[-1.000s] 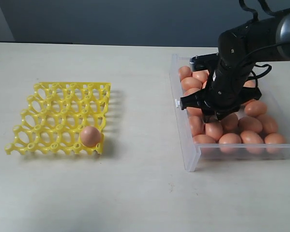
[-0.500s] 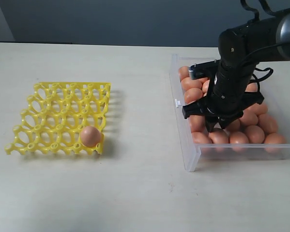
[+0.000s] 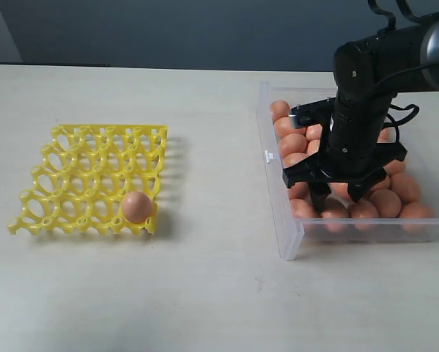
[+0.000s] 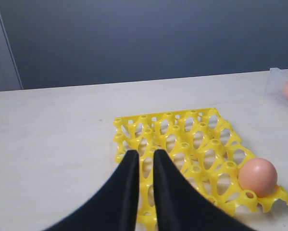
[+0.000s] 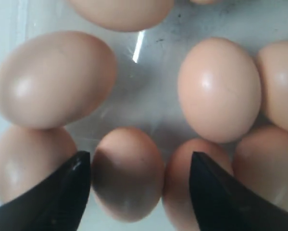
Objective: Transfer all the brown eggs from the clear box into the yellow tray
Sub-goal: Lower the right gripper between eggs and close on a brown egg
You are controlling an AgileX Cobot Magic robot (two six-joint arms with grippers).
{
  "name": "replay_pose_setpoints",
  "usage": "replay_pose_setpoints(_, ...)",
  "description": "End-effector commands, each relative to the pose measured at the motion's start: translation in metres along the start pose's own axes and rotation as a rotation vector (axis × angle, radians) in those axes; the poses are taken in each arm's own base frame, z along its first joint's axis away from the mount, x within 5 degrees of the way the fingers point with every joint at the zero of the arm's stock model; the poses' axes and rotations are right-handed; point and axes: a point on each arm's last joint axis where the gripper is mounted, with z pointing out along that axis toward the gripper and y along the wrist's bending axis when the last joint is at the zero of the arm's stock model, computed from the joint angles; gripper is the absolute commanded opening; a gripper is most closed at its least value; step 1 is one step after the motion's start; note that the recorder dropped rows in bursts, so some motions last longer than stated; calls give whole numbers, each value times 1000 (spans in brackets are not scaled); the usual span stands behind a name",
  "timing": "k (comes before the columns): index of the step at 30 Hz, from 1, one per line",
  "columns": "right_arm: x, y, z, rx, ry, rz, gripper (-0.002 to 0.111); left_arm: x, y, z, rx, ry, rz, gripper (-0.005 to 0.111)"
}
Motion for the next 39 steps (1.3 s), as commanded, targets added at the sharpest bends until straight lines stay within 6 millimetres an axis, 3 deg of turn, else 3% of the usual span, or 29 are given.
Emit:
replay_pose_setpoints(1, 9, 4, -1, -50, 91, 8, 59, 1, 0, 1, 2, 5, 1, 12)
replay_pose_setpoints(10, 9, 11, -1, -87, 91, -19, 48, 1, 0, 1, 2, 5, 1, 12)
replay_pose_setpoints(14, 9, 11, -1, -88, 84, -21, 25, 1, 0, 1, 2, 5, 1, 12)
replay_pose_setpoints(16, 7, 12, -1, -90, 67, -20, 21, 1, 0, 1, 2, 5, 1, 12)
replay_pose_setpoints(27, 2, 11, 0, -82, 13, -26, 42, 1, 0, 1, 2, 5, 1, 12)
replay_pose_setpoints(39, -1, 4, 0, 1, -25, -57, 42, 1, 0, 1, 2, 5, 1, 12)
